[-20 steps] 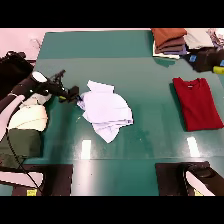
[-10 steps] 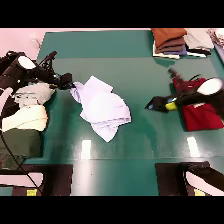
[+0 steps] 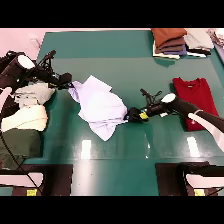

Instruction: Fold the shirts.

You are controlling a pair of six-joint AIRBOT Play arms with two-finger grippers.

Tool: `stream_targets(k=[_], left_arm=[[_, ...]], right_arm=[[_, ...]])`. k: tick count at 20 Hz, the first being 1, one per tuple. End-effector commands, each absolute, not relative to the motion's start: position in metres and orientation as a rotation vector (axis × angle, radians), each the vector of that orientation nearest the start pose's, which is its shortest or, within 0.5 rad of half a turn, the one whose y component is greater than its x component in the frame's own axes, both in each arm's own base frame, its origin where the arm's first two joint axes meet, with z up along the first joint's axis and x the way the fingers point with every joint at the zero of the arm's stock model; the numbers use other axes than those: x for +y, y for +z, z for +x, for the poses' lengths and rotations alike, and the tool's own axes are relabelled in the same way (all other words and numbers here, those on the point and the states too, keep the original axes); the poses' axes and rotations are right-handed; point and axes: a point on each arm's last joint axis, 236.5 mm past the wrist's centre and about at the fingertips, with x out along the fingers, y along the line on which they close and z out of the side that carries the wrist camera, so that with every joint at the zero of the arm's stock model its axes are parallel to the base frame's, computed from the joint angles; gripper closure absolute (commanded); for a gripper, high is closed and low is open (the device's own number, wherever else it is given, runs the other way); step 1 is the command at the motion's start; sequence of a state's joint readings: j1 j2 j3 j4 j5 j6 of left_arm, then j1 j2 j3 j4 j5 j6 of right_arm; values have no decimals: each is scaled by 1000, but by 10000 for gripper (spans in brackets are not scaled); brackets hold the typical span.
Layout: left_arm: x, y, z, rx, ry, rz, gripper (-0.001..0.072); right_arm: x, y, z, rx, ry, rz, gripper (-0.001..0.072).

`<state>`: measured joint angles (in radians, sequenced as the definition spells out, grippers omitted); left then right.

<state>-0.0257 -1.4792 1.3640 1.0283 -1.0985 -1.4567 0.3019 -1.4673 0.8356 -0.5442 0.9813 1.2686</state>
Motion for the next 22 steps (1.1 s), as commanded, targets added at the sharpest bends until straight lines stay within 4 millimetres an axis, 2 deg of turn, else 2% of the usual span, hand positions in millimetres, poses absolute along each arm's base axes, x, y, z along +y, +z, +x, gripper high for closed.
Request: stream_targets(k=[1,2,3,5,6,7,8,9,11,13,14,15,17,19,20,22], left_arm=[[-120,34,450,1166,-359,-392,684],[-120,34,450,1166,-359,-392,684],[-120,34,449,1167,-360,-392,684],[-119,40,450,1152,-361,-389,685],[-117,55,452,1112,-361,-382,685],[-113,81,456,1044,-358,-359,685],[-108,115,460,961,-360,-332,685],[-103,157,460,863,-369,-297,685],[-99,266,444,622,-388,-237,685],[-100,369,402,385,-411,-189,685],[-100,411,376,285,-419,-167,684],[-100,449,346,188,-426,-146,685],[-100,502,291,38,-435,-109,685],[-100,527,254,-50,-438,-84,685],[-100,532,245,-68,-439,-81,685],[-101,523,248,-32,-444,-78,685]], right_arm=[[287,-78,303,1487,672,594,400],[287,-75,311,1457,676,559,573],[286,-71,318,1430,681,522,696],[279,-52,332,1358,704,412,698],[271,-32,340,1303,716,345,698],[261,-6,349,1244,727,287,698],[248,29,358,1167,731,229,698],[232,67,365,1088,720,185,698],[199,156,369,905,674,126,698],[174,243,352,726,651,100,698],[164,281,338,647,639,91,698],[156,309,324,584,627,85,698],[143,353,294,483,602,71,699],[132,375,275,429,573,65,698],[126,378,271,420,553,74,699],[123,368,271,456,534,114,699]])
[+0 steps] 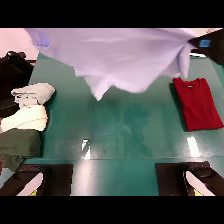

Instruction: Fold the shirts.

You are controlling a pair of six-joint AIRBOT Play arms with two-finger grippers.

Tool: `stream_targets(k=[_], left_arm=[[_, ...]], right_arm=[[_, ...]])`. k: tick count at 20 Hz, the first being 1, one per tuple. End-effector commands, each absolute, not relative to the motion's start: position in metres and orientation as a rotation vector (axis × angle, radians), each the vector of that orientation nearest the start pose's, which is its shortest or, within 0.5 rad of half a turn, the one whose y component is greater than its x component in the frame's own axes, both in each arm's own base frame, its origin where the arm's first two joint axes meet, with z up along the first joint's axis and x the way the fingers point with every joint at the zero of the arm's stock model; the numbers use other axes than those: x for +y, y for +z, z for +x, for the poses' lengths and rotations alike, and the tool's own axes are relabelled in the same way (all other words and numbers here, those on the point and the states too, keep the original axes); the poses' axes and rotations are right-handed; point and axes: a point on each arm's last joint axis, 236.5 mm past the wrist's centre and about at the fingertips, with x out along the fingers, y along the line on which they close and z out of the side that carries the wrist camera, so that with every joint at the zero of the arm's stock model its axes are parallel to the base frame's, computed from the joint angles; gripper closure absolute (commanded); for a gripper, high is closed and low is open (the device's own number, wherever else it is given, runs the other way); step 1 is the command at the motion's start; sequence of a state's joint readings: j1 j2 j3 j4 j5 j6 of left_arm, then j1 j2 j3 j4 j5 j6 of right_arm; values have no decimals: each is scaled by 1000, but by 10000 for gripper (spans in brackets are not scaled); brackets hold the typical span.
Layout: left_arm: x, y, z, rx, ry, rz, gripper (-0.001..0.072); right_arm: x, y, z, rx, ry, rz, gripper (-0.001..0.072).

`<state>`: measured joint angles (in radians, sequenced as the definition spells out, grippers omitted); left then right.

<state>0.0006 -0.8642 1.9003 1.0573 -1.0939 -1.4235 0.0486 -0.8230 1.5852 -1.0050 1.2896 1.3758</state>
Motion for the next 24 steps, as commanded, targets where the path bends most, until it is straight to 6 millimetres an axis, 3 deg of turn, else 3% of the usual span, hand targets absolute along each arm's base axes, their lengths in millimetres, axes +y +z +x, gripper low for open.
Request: stream_targets(k=[1,3,5,9,12,14,16,20,22,24], left_arm=[[-102,513,256,6,-446,-81,685],[-103,480,285,107,-445,-99,685],[-104,426,318,266,-445,-122,685],[-105,286,374,626,-429,-194,684],[-103,183,391,860,-411,-230,684],[-100,136,402,946,-393,-229,684],[-91,114,417,969,-356,-216,684],[-88,108,431,945,-334,-225,684],[-89,108,430,953,-337,-225,684],[-89,108,430,950,-336,-225,684]], right_arm=[[124,354,273,494,539,121,698],[134,310,281,635,556,178,698],[152,252,284,811,591,203,698],[169,136,307,1091,557,179,697],[185,75,324,1196,543,215,690],[194,58,338,1209,537,255,416],[191,58,356,1159,509,289,406],[155,71,371,1113,433,343,397],[130,72,373,1115,393,357,262],[107,59,378,1147,337,394,242]])
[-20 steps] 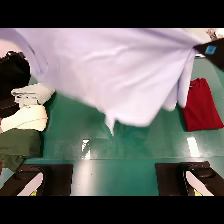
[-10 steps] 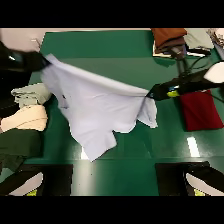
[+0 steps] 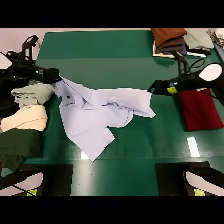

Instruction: Fold the shirts.

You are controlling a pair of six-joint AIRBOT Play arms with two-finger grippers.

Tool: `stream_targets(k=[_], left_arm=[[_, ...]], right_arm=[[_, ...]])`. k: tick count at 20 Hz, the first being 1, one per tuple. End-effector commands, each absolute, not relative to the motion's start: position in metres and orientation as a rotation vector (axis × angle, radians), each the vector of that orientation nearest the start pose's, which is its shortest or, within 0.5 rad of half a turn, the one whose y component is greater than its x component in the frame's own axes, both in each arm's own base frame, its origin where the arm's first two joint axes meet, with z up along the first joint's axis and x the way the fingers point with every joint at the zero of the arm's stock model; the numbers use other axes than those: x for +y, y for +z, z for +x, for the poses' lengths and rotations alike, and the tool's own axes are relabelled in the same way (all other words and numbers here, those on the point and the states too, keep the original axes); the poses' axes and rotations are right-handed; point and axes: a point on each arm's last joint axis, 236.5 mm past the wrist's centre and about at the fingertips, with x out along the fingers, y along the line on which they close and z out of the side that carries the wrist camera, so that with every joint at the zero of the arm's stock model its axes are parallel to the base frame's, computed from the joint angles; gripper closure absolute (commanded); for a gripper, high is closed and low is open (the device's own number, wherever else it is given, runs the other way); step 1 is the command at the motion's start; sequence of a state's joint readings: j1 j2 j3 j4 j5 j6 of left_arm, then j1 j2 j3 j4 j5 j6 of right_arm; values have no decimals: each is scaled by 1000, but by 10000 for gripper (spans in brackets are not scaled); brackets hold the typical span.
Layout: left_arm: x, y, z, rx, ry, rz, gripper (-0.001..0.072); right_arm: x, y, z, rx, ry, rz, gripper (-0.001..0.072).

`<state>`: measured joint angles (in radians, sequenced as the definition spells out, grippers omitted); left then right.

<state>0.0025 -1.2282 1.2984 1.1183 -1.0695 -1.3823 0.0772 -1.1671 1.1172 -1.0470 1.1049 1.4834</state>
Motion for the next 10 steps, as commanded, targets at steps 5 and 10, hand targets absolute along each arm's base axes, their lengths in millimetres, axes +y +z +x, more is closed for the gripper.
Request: stream_targets(k=[5,10], left_arm=[[-89,107,428,959,-339,-225,684],[-89,107,429,957,-338,-225,684]], right_arm=[[76,-15,393,1307,233,496,243],[87,-68,410,1360,228,615,245]])
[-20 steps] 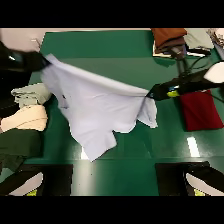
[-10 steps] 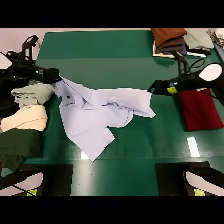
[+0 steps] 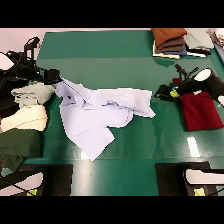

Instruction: Fold the shirts.

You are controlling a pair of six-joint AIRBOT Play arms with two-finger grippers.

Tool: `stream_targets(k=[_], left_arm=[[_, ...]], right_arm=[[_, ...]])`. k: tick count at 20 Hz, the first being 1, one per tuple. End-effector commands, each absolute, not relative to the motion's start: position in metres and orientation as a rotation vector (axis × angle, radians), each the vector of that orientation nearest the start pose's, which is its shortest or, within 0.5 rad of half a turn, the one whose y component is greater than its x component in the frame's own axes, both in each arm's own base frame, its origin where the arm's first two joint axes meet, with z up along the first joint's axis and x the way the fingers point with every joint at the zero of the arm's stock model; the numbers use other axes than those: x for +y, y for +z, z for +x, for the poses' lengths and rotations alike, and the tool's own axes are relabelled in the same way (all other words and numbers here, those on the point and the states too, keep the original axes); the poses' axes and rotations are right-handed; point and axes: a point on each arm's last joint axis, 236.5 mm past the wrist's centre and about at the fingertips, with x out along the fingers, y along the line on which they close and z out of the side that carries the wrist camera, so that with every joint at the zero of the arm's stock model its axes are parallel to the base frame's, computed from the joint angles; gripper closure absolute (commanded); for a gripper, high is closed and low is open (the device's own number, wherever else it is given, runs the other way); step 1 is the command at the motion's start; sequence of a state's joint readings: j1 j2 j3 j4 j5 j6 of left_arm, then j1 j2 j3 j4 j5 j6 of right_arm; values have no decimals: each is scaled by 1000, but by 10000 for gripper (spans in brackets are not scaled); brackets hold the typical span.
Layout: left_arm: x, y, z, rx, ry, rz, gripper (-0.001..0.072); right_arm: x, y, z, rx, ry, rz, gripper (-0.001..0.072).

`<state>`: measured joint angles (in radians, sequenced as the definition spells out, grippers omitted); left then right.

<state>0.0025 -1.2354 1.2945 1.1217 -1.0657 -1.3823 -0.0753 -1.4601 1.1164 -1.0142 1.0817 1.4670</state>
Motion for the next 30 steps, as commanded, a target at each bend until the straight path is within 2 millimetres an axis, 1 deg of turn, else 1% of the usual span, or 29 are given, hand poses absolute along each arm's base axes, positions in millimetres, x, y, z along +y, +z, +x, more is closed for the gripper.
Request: stream_targets(k=[1,3,6,7,9,10,11,12,13,14,15,16,17,18,19,20,21,22,23,24,25,26,27,28,29,30], left_arm=[[-89,107,429,955,-338,-226,684],[-89,108,429,955,-338,-227,684],[-90,108,430,954,-337,-233,684],[-90,108,430,954,-337,-234,684],[-90,108,430,953,-338,-235,684],[-90,108,430,953,-338,-235,684],[-90,108,430,952,-338,-235,684],[-90,110,430,951,-339,-234,684],[-90,115,430,940,-340,-230,684],[-90,130,431,908,-344,-222,685],[-90,153,433,853,-348,-212,685],[-90,189,433,772,-353,-197,684],[-90,232,430,675,-361,-177,684],[-90,278,421,573,-368,-157,684],[-90,326,406,464,-374,-135,684],[-90,378,384,343,-380,-115,685],[-90,427,356,222,-385,-91,685],[-90,468,326,117,-389,-70,685],[-90,505,291,13,-391,-53,685],[-90,533,261,-70,-392,-44,685],[-90,555,233,-143,-394,-39,685],[-90,573,207,-204,-396,-31,685],[-90,586,186,-254,-397,-24,685],[-89,596,170,-292,-398,-35,685],[-89,603,158,-324,-400,-48,685],[-88,607,154,-339,-401,-53,685]], right_arm=[[94,-71,416,1345,249,653,246],[102,-75,427,1314,262,717,266],[110,-88,431,1321,254,734,267],[112,-90,433,1312,254,722,292],[119,-83,441,1258,287,657,471],[123,-74,444,1222,311,618,636],[126,-62,450,1174,327,583,697],[125,-42,457,1110,331,562,697],[123,-19,463,1041,336,539,697],[116,13,469,953,343,512,698],[111,48,471,881,362,476,698],[106,87,469,814,389,441,698],[100,132,462,747,413,394,697],[95,177,452,680,434,351,698],[90,224,438,602,445,297,698],[84,268,421,523,445,244,698],[79,307,402,449,442,203,698],[75,342,381,376,433,171,697],[70,373,358,306,416,138,697],[65,399,336,249,395,105,698],[59,420,318,205,363,89,698],[52,438,301,164,323,69,698],[47,455,284,124,288,42,698],[41,467,270,99,246,16,698],[34,475,261,87,206,-4,698],[28,480,254,86,167,-7,698]])
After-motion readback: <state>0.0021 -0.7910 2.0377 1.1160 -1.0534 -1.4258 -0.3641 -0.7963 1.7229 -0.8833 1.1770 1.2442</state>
